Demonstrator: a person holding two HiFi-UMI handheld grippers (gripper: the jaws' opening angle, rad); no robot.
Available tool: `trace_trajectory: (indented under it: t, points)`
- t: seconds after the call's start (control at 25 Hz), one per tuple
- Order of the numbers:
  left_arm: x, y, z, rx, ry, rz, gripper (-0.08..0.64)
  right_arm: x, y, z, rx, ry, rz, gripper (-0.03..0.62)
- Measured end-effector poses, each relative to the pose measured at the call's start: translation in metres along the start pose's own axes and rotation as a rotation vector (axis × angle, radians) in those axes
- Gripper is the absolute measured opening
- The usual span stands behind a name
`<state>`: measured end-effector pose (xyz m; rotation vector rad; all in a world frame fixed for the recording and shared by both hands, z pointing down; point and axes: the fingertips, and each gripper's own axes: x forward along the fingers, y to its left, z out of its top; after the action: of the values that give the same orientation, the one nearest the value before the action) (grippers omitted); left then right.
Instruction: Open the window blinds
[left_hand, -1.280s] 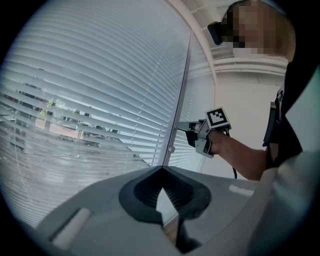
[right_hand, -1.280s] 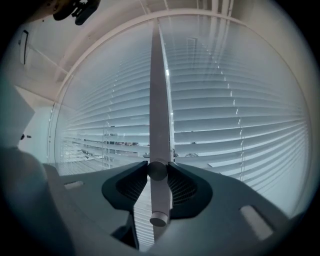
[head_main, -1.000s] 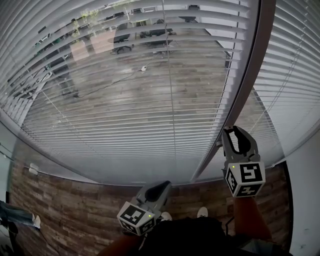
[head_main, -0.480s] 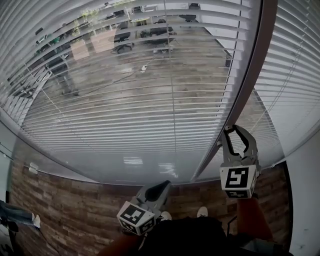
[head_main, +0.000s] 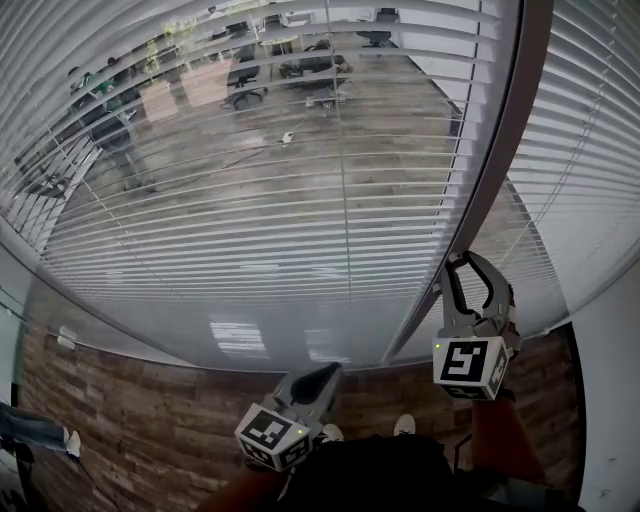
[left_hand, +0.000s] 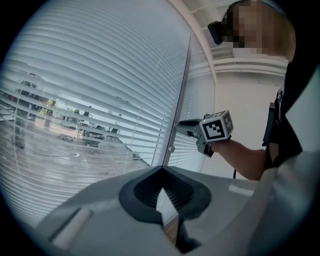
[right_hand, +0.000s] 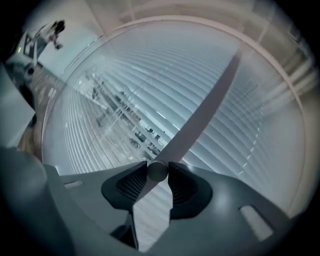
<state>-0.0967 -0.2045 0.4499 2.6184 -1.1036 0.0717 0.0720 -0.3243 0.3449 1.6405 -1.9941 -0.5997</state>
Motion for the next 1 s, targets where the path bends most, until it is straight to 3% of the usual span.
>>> trace_trajectory:
  t: [0.2, 0.28, 0.36, 0.56, 0.76, 0.88, 1.0]
  points:
    - [0.002, 0.001, 0.000, -0.011, -0.007, -0.005, 0.002, -0.002, -0.011, 0.003, 0.586, -0.060, 0.165, 0.199]
    - [0.001, -0.001, 0.005, -0.012, -0.011, -0.002, 0.002, -0.002, -0.016, 0.002, 0.742, -0.065, 0.193, 0.204]
    - [0.000, -0.001, 0.006, -0.009, -0.010, -0.001, 0.002, -0.002, -0.018, 0.003, 0.831, -0.067, 0.205, 0.207]
    - [0.001, 0.000, 0.007, -0.001, -0.009, 0.000, 0.002, 0.002, -0.016, -0.003, 0.872, -0.058, 0.193, 0.204]
    - [0.000, 0.001, 0.006, -0.001, -0.010, 0.000, 0.002, 0.003, -0.012, -0.006, 0.852, -0.044, 0.186, 0.156]
    - [-0.001, 0.002, 0.005, -0.001, -0.007, 0.002, 0.002, 0.002, -0.011, -0.006, 0.790, -0.038, 0.178, 0.155]
    - [0.001, 0.001, 0.006, -0.008, -0.001, 0.002, 0.001, 0.003, -0.012, -0.006, 0.668, -0.021, 0.155, 0.153]
